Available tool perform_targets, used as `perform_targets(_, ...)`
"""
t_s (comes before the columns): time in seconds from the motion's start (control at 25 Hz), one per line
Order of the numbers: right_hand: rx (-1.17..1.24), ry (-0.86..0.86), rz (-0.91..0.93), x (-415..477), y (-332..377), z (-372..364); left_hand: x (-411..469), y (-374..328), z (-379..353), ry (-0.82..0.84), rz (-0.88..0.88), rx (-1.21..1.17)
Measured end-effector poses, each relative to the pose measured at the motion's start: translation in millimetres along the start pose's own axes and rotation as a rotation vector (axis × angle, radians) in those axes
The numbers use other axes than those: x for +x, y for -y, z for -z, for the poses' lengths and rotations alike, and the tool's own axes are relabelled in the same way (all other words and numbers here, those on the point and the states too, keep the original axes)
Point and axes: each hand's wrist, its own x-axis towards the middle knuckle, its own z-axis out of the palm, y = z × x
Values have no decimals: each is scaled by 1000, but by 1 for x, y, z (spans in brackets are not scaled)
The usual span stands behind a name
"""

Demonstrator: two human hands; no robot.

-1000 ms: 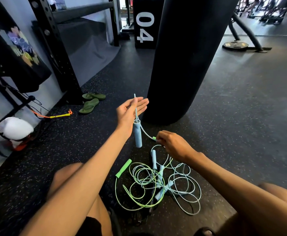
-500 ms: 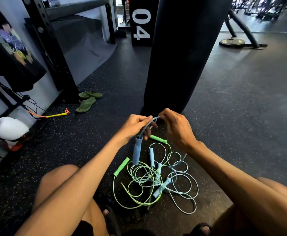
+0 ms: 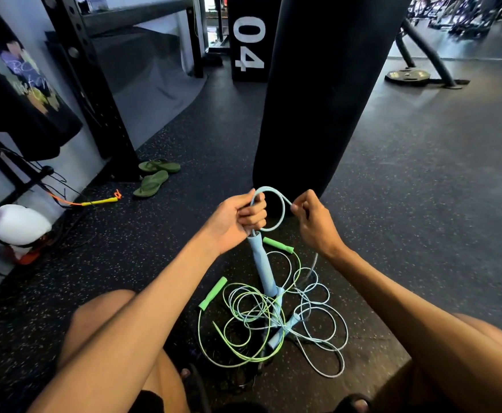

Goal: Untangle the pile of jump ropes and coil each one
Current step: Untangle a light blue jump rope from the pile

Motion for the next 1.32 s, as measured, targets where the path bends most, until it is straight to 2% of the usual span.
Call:
perform_targets(0.16,68,291,-145,-9,-11,-15,8,-7,5,-143,-169,-158)
perform_targets(0.36,258,519,-329,-23,8,-20,14,-12,9,-465,-289,-207)
perform_targets(0.44,260,565,-349,-26,8,-20,18,-10,13,-563,-347,-184)
perform_targets(0.56,120,625,-257,-27,6,-22,19,-9,18,-587,-407,-61)
perform_targets(0.72,-167,512,80,-20,6,-23,16,-1,21,-563,-419,440)
perform_targets(0.88,-196,347,315,-16,12,-18,10,11,23,-462,-329,943)
perform_targets(0.96,-232,274,364,-14,15,-13,6,13,19,-386,-263,1076)
perform_targets(1.12,-274,134,371,-9,16,-4,2,15,14,-224,-67,1081)
perform_targets(1.32,-117,48,177,-2,14,3,1,13,9,-115,112,735)
